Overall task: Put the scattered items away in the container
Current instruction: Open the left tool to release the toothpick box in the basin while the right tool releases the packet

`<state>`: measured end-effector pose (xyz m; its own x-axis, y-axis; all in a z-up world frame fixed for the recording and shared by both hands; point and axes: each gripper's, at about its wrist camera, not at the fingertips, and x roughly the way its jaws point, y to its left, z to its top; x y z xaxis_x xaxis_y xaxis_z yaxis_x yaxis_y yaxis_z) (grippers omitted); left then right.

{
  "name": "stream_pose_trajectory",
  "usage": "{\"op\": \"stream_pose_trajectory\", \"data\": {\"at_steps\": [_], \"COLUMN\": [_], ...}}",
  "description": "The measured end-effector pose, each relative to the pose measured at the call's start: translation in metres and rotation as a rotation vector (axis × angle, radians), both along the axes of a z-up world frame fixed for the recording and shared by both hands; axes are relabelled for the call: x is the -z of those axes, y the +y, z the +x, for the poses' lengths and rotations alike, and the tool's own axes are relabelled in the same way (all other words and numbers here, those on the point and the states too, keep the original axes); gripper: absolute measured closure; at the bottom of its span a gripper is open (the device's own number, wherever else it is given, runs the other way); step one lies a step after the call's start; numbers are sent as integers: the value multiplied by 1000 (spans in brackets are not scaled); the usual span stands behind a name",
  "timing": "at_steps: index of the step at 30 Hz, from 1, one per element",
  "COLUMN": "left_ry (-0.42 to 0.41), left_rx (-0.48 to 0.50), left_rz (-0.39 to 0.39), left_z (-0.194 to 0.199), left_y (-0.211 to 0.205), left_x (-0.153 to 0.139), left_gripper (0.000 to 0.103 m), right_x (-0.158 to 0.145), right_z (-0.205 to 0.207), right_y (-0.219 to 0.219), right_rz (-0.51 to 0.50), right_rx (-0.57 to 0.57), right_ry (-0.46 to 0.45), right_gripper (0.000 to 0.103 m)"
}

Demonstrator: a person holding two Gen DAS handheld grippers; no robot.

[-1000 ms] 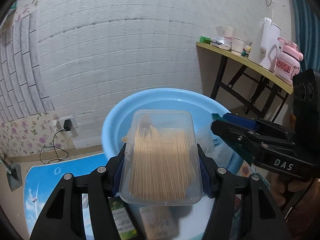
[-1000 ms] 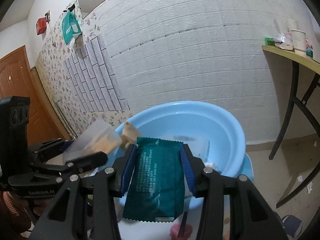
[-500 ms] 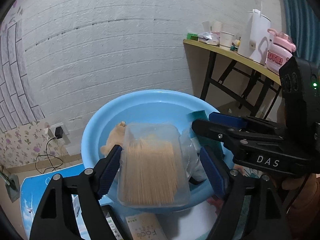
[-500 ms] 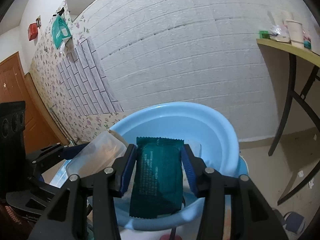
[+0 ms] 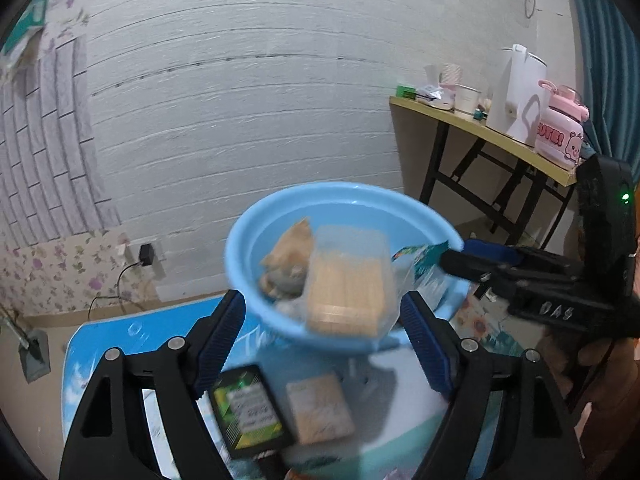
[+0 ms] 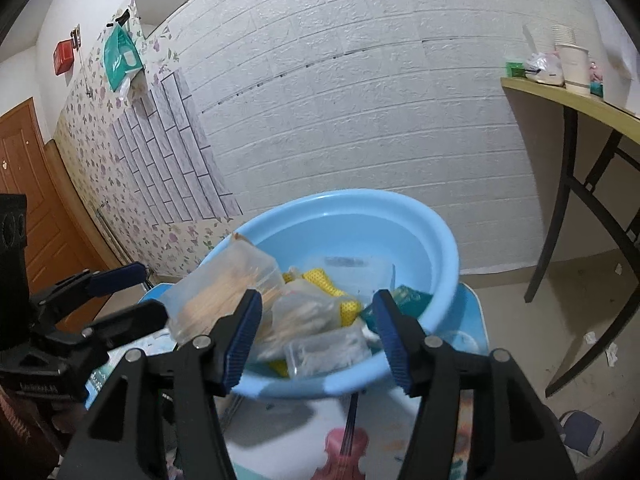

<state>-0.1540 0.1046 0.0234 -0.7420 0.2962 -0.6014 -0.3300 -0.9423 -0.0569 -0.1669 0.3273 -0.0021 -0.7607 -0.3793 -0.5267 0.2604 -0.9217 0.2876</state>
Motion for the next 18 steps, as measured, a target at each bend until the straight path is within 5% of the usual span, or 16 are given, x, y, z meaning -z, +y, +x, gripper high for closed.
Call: {"op": "stream_pose_trajectory", "data": {"at_steps": [18], "left_ry": [-160], "left_rx": [-118], "left_rz": [-5], "left_z": [69], "left_y": [-68], "left_x": [75], "left_gripper": [23], "right_x": [21], "right_z": [59], "right_y": [-25], "right_rz": [66], "right_rx": [-23], "right_ry": [-84], "right_gripper": [46]}}
